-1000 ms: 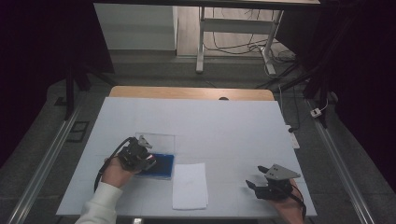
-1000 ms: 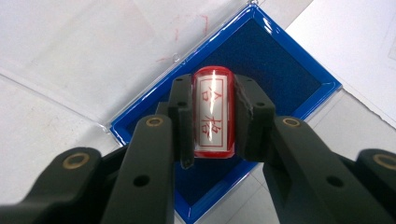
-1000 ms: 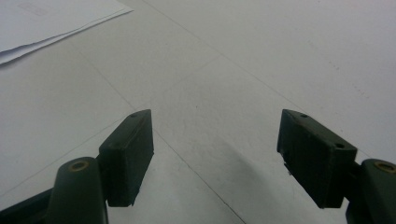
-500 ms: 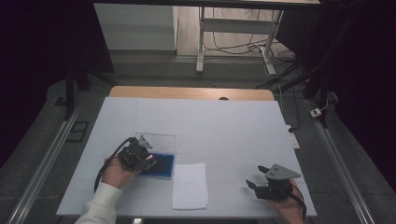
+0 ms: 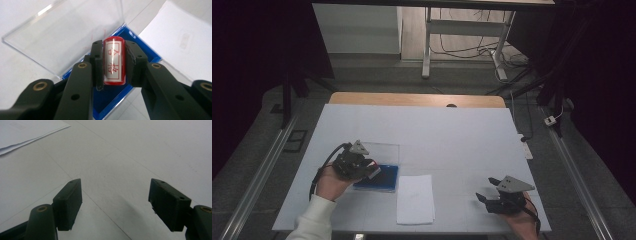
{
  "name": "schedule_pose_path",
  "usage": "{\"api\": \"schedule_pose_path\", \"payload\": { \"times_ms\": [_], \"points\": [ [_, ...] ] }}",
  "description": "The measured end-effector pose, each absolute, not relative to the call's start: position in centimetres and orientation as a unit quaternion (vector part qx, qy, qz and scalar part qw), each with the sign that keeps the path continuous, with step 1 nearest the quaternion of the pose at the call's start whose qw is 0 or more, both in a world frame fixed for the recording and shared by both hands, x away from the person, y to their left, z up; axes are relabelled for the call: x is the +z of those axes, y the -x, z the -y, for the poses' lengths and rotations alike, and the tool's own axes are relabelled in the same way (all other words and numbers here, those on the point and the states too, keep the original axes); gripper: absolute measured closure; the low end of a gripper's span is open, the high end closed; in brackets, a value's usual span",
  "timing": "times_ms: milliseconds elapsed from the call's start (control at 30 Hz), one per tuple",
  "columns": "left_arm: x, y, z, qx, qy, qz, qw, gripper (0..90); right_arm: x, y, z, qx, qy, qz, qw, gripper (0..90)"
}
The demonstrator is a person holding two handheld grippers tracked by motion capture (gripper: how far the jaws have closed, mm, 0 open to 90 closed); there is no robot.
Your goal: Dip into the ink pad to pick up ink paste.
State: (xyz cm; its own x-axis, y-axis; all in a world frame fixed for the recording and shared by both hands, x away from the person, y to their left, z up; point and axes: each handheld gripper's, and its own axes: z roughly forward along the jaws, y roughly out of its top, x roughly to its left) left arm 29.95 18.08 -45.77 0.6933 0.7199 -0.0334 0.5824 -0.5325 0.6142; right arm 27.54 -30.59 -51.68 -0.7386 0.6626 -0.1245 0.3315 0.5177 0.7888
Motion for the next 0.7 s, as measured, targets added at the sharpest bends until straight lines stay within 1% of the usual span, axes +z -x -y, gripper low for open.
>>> {"api": "schedule_pose_path", "payload": {
  "times_ms": [233, 700],
  "points": [
    [-44.6, -29.4, -18.5, 0.122, -0.858, -0.367, 0.340, 70.2, -51.7, -27.5, 30.6, 0.393, -0.294, -0.846, 0.210, 26.8],
    [-43.2, -28.5, -18.9, 0.111, -0.849, -0.348, 0.383, 70.3, -51.7, -27.5, 30.7, 0.395, -0.298, -0.843, 0.212, 26.7]
  ]
}}
